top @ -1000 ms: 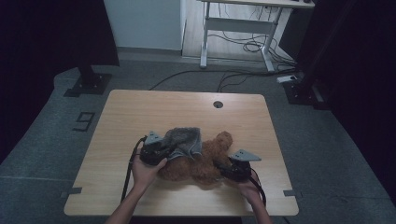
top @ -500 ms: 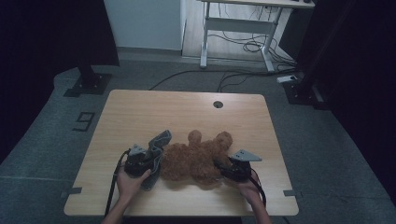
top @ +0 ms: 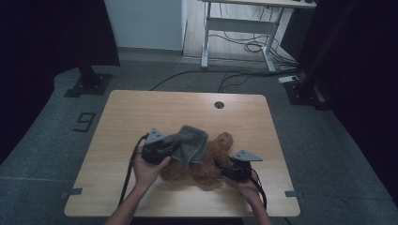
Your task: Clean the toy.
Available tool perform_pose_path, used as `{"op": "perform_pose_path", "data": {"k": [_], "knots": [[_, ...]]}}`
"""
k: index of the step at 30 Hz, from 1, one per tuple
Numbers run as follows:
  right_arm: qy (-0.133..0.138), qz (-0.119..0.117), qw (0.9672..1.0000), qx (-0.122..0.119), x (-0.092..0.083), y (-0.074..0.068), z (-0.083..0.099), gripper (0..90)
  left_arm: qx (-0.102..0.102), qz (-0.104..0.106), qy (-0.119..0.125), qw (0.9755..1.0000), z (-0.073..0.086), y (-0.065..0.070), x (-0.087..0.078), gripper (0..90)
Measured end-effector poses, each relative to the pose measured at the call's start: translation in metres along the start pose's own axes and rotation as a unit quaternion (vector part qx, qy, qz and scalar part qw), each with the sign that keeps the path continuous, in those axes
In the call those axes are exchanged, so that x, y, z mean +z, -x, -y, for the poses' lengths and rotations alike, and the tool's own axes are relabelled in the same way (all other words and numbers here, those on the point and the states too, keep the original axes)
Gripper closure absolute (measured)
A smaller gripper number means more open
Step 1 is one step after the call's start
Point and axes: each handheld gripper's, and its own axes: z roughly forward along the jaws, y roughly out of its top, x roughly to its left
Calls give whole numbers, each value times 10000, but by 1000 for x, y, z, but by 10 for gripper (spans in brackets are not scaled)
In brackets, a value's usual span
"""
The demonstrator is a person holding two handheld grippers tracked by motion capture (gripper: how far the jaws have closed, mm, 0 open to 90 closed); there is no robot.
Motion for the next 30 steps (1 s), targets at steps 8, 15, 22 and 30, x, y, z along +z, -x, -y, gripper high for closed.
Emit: {"op": "perform_pose_path", "data": {"k": [8, 15, 22, 30], "knots": [[-3, -27, 10000, 25, -1, 1, 0, 538, 623, 290, -557, 9961, -26, 61, 71, 839], [-21, 0, 10000, -6, 1, 1, 1, 536, 880, 8, -894, 9921, -15, 68, 98, 839], [-14, 21, 10000, -30, 1, 0, 1, 538, 728, -79, -975, 9925, -14, 59, 92, 843], [9, -33, 10000, 32, 1, 2, 2, 539, 571, -351, -1042, 9923, -9, 38, 74, 846]]}}
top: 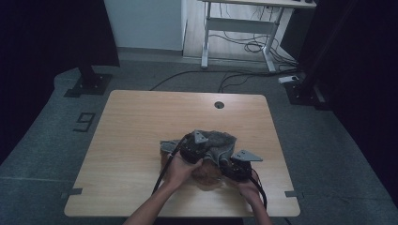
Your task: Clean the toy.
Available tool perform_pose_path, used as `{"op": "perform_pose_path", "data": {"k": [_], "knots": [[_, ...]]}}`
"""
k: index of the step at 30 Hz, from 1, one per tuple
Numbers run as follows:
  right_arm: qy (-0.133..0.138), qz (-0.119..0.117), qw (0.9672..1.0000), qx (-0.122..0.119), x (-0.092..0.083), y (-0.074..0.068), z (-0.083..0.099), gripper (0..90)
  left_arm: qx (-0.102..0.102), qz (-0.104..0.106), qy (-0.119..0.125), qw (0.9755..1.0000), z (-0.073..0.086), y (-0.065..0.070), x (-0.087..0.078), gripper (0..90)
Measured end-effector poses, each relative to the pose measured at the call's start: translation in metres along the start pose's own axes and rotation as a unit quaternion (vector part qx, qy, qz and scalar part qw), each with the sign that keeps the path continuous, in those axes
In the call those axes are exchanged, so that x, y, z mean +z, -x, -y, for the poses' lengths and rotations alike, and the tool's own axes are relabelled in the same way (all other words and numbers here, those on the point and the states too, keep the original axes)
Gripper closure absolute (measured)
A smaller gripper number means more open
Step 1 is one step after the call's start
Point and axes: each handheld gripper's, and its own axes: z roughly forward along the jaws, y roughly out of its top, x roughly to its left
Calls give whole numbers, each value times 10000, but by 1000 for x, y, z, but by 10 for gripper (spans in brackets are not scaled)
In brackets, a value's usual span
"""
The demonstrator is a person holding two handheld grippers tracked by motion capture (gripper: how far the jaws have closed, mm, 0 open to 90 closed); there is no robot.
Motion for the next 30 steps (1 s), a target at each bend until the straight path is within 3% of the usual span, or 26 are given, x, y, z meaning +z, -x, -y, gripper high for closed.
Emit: {"op": "perform_pose_path", "data": {"k": [5, 9, 11, 14, 19, 24, 28, 30], "knots": [[30, -46, 10000, 32, 0, 1, 0, 539, 49, -249, 24, 9997, 18, -19, -26, 846], [38, -51, 10000, 34, 0, 1, 0, 539, -270, -108, 263, 9992, 41, -41, -47, 844], [40, -36, 10000, 32, 0, 1, 0, 539, -402, -126, 394, 9983, 51, -49, -58, 844], [50, -32, 10000, 38, 0, 1, 1, 539, -494, -269, 403, 9976, 64, -58, -70, 844], [66, -10, 10000, -6, 0, 0, 1, 539, -464, -474, 287, 9974, 74, -66, -76, 845], [69, -11, 10000, 12, 0, 0, 1, 539, -630, -581, 92, 9963, 93, -77, -74, 848], [81, -27, 10000, 16, 0, 1, 1, 539, -887, -434, -224, 9949, 118, -85, -62, 848], [87, -35, 10000, 17, 0, 1, 1, 539, -1015, -313, -209, 9941, 125, -88, -58, 849]]}}
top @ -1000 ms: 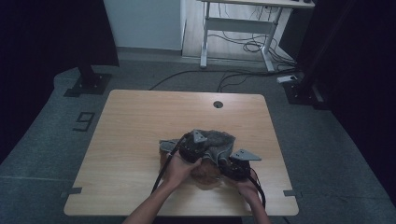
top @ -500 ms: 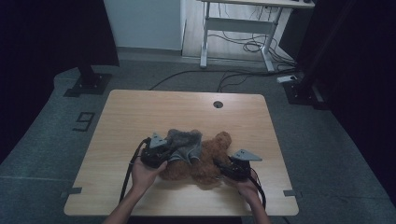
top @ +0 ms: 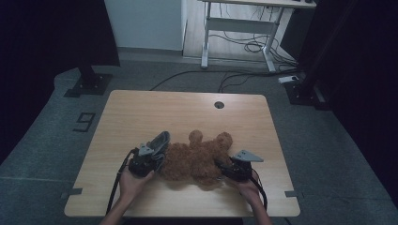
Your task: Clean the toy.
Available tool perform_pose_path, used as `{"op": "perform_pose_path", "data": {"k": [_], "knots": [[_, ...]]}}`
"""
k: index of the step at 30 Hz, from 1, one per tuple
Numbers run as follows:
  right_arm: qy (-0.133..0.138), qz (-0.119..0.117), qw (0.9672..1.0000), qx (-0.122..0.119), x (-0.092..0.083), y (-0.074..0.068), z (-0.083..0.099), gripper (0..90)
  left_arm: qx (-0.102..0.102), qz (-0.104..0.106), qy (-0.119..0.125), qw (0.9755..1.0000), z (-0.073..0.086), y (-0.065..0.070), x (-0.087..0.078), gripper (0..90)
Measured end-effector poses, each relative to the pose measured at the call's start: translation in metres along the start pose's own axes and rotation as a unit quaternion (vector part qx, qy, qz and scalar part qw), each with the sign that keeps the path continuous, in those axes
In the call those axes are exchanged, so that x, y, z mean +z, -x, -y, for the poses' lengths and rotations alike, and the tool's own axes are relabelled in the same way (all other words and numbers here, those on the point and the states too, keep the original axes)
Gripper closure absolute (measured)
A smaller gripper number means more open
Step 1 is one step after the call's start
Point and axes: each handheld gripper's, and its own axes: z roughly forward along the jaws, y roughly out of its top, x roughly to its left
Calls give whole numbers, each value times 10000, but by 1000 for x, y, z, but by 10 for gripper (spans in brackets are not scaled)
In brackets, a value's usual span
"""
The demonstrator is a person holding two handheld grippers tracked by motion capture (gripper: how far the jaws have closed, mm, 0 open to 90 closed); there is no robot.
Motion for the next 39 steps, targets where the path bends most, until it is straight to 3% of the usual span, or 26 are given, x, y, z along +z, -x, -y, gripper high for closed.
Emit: {"op": "perform_pose_path", "data": {"k": [6, 10, 14, 18, 21, 24, 28, 31, 34, 37, 39], "knots": [[-1, 40, 10000, -78, 2, 0, -1, 545, -64, 196, 215, 9996, -15, 3, -7, 848], [27, 212, 9993, -291, 8, -2, -3, 562, -42, 91, 241, 9997, -31, 7, 3, 852], [100, 460, 9978, -474, 19, -3, -7, 571, -210, 15, 287, 9994, -44, -2, 15, 854], [152, 576, 9970, -490, 30, 2, -13, 571, -305, 10, 251, 9992, -51, -12, 21, 852], [163, 543, 9972, -490, 31, 4, -14, 571, -274, 52, 289, 9992, -50, -17, 14, 847], [263, 466, 9970, -568, 26, 2, -9, 571, -309, 213, 524, 9979, -53, -18, -2, 842], [315, 382, 9970, -587, 21, 2, -5, 571, -115, 251, 851, 9960, -69, -4, -21, 836], [358, 337, 9966, -659, 19, 0, -3, 571, 92, 411, 997, 9941, -87, 14, -25, 827], [408, 295, 9961, -724, 16, -1, 1, 572, 303, 390, 850, 9952, -99, 31, -11, 823], [427, 240, 9957, -784, 12, -2, 5, 572, 247, 434, 624, 9968, -97, 36, 8, 824], [425, 227, 9954, -834, 8, -3, 7, 572, 218, 447, 687, 9964, -90, 36, 13, 831]]}}
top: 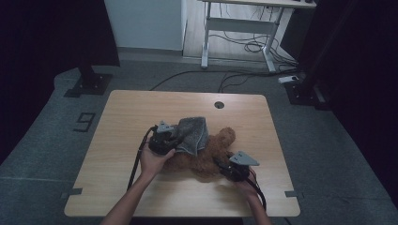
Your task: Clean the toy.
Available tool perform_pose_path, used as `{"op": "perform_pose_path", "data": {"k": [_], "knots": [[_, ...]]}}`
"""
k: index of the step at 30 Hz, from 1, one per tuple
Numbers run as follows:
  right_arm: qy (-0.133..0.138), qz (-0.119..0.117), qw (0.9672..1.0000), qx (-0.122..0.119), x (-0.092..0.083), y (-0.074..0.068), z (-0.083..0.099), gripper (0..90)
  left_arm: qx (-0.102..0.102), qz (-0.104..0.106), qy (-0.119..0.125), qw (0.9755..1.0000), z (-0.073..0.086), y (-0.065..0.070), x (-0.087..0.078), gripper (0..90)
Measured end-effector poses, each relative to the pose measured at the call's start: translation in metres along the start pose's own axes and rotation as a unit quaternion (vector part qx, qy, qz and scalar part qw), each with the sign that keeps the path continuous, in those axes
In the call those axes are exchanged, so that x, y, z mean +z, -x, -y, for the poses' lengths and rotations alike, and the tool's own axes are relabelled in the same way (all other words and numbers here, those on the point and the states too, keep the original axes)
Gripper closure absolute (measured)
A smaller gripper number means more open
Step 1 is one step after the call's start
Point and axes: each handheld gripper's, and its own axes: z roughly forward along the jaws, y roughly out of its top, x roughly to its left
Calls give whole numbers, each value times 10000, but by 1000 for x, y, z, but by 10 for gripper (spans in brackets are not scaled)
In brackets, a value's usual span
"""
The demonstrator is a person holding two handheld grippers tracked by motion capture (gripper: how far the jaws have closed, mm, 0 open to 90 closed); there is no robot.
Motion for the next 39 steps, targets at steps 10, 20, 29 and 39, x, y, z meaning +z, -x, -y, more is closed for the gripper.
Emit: {"op": "perform_pose_path", "data": {"k": [10, 20, 29, 39], "knots": [[-136, -367, 9992, 59, -17, -4, 0, 489, 137, 202, 508, 9984, 46, 12, -17, 853], [-527, -427, 9977, 66, -22, 3, -26, 141, 73, 380, 839, 9957, 76, 17, -30, 856], [-699, -1220, 9895, 322, 2, 10, -23, 243, -51, 519, 901, 9946, 82, 16, -33, 855], [-342, -711, 9956, -515, -17, -9, 0, 490, -182, 892, 868, 9921, 51, 20, -44, 828]]}}
